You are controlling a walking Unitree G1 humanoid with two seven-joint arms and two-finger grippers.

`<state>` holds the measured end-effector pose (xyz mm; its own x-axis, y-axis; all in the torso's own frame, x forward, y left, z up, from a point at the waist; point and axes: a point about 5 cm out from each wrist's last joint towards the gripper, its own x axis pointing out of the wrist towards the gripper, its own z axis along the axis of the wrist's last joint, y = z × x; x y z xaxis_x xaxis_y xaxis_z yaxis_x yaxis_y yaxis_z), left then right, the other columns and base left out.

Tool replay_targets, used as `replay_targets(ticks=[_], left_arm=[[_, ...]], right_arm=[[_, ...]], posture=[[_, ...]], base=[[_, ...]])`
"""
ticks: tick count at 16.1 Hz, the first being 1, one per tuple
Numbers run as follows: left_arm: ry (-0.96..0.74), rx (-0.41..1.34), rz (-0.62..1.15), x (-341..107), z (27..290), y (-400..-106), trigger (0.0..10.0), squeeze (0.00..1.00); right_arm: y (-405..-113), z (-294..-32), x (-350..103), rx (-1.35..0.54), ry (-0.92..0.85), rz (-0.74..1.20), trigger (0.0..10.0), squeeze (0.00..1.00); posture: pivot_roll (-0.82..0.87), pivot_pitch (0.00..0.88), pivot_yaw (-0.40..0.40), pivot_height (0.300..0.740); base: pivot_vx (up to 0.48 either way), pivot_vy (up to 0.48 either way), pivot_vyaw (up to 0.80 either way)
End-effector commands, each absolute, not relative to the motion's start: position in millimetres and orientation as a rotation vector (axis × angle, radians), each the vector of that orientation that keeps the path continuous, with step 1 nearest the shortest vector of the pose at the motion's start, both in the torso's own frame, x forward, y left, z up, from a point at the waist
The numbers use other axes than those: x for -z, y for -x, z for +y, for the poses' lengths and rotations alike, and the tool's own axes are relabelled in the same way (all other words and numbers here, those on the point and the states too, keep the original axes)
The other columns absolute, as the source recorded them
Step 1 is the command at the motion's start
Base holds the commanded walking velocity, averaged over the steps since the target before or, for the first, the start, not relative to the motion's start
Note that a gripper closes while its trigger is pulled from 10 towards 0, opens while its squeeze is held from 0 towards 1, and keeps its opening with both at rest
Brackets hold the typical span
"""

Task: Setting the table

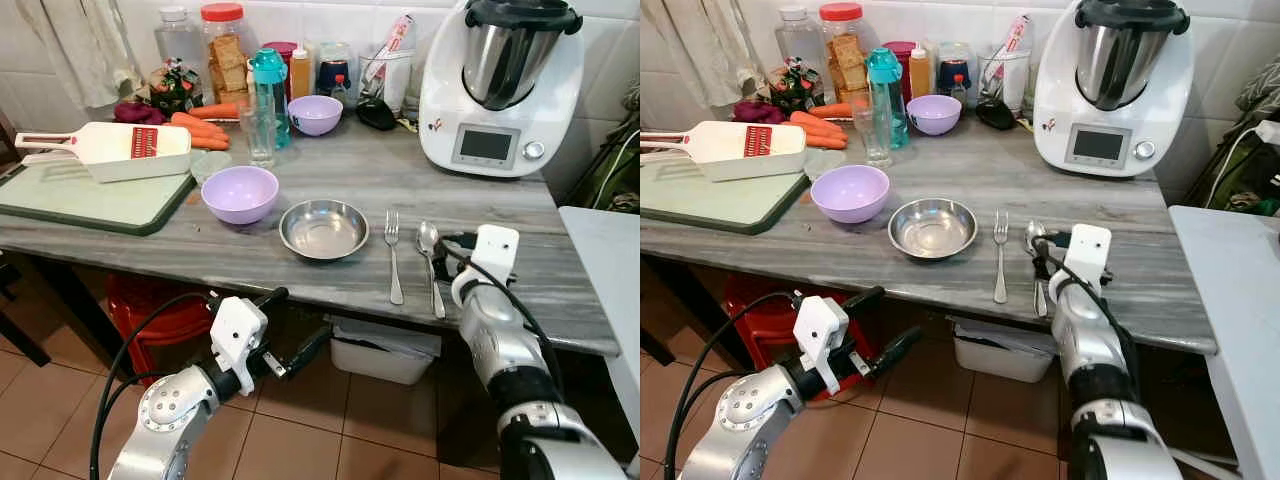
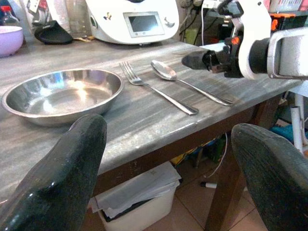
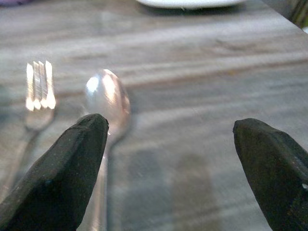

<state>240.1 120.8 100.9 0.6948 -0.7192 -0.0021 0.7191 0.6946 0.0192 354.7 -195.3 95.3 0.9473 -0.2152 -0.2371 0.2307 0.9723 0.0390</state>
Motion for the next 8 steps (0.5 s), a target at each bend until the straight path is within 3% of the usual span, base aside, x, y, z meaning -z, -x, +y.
replay_targets(ticks=[1, 8], left_arm=[[-0.034, 0.800, 0.000, -103.1, 120.4, -239.8, 10.0, 0.00], [-0.024, 0.811, 0.003, -101.7, 116.5, -233.6, 10.0, 0.00]], right_arm=[[-352.2, -201.5, -98.2, 0.257, -0.052, 0.221, 10.0, 0.00], [-336.0, -206.4, -80.1, 0.283, -0.045, 0.318, 10.0, 0.00]], posture=[[0.08, 0.000, -0.004, 0.740], [0.07, 0.000, -0.003, 0.740]], base=[[0.000, 0.000, 0.00], [0.000, 0.000, 0.00]])
